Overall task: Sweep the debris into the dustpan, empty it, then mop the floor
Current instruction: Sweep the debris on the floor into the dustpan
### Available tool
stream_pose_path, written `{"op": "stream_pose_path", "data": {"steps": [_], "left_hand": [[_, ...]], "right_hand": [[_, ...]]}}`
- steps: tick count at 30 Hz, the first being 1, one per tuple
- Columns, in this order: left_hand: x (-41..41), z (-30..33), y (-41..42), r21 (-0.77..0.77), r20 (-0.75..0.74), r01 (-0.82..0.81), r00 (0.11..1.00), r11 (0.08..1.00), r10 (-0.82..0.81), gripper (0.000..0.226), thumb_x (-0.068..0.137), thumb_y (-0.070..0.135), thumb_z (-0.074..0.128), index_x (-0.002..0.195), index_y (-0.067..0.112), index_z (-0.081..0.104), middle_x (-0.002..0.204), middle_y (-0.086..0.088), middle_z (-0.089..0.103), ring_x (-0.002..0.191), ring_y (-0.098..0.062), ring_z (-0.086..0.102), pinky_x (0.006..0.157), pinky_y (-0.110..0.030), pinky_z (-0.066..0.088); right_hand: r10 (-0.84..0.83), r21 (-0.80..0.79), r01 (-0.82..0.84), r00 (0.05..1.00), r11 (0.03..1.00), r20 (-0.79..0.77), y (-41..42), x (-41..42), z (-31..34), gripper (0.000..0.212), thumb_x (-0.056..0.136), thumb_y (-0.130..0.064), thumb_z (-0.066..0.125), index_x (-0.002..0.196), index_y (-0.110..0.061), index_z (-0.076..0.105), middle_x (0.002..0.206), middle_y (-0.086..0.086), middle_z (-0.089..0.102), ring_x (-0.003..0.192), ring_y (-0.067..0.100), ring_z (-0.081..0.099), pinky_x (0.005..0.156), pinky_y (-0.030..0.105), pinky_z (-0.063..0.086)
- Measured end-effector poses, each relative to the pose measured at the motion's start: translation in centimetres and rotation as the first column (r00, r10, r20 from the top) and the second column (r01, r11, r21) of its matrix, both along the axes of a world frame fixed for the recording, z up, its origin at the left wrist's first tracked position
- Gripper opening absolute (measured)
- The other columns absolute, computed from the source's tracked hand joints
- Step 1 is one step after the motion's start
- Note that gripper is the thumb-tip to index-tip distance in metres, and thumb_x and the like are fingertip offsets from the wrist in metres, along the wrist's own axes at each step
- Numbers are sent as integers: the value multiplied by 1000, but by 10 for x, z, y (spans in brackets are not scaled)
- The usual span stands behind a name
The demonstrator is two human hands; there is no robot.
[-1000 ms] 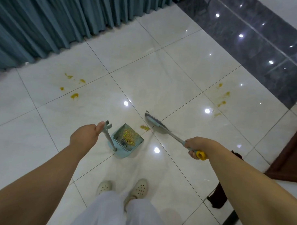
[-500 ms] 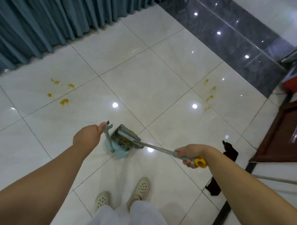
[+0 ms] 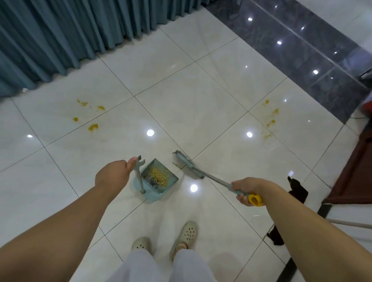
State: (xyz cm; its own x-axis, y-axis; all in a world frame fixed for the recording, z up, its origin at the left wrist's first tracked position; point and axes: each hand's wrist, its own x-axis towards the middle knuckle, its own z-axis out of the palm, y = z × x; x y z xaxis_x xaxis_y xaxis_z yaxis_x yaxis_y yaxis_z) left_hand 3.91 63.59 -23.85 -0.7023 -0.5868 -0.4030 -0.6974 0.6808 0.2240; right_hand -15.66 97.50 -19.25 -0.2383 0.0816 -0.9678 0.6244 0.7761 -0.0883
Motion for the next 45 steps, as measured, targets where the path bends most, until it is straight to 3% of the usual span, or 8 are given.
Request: {"op": "stream_pose_path", "data": {"steps": [3, 8, 14, 21, 25, 30, 40, 45], "left_hand": [[6, -3, -3, -8, 27, 24, 999, 1000, -24, 63, 95, 58, 9, 64, 17, 46, 60, -1, 50, 59, -19, 48, 53, -27, 33], [6, -3, -8, -14, 40, 33, 999, 999, -32, 63, 95, 57, 7, 65, 17, 45, 60, -2, 50, 57, -18, 47, 51, -27, 31], [12, -4, -7, 6, 4, 29, 1000, 1000, -29, 64, 94, 58, 8, 61, 17, 44, 59, -4, 51, 54, -16, 46, 47, -25, 29], [35, -3, -5, 25, -18, 1, 1000, 1000, 0, 62, 95, 58, 9, 63, 19, 45, 61, -1, 51, 56, -15, 46, 49, -26, 29], [52, -2, -7, 14, -12, -8, 1000, 1000, 8, 63, 94, 60, 10, 63, 18, 46, 61, -1, 51, 58, -16, 48, 50, -26, 31], [72, 0, -16, -1, -26, -20, 999, 1000, 20, 64, 94, 60, 10, 62, 18, 47, 59, -1, 51, 57, -16, 48, 51, -27, 33], [85, -1, -23, 38, -6, 11, 1000, 999, -11, 65, 95, 57, 10, 71, 13, 52, 60, -3, 50, 63, -22, 52, 58, -29, 38], [88, 3, -21, 56, 5, 35, 999, 998, -35, 68, 96, 56, 10, 79, 9, 57, 63, -5, 52, 66, -23, 54, 61, -30, 42]], "right_hand": [[12, -10, -12, 998, 1000, 54, -10, 20, -8, 26, 95, -19, 53, 119, -8, 51, 57, 7, 47, 33, 9, 38, 32, 14, 36], [87, -61, -80, 988, 995, 124, -14, 36, 1, 33, 97, -21, 51, 130, -16, 51, 50, 3, 47, 33, 9, 38, 32, 14, 35], [124, -81, -115, 986, 990, 111, -6, 41, 18, 22, 98, -19, 51, 118, -27, 55, 63, 6, 45, 37, 9, 39, 33, 14, 35], [35, -91, -29, 997, 995, 67, 1, 42, 24, 21, 96, -20, 55, 117, -18, 58, 61, 7, 45, 35, 8, 37, 31, 14, 35], [-23, -90, 25, 999, 996, 26, -9, 41, 23, 12, 97, -20, 53, 107, -15, 58, 54, 7, 46, 32, 9, 37, 30, 13, 36], [-27, -51, 26, 1000, 998, -8, -32, 53, 5, 16, 96, -21, 55, 98, -5, 52, 52, 8, 51, 31, 10, 40, 31, 14, 38], [63, -89, -53, 992, 995, 112, -53, 105, 3, 37, 93, -16, 56, 129, -9, 51, 58, 8, 51, 36, 9, 40, 33, 14, 39], [58, -92, -49, 994, 995, 95, -42, 108, 24, 43, 93, -18, 58, 134, -8, 49, 50, 7, 51, 35, 9, 39, 32, 15, 38]]}}
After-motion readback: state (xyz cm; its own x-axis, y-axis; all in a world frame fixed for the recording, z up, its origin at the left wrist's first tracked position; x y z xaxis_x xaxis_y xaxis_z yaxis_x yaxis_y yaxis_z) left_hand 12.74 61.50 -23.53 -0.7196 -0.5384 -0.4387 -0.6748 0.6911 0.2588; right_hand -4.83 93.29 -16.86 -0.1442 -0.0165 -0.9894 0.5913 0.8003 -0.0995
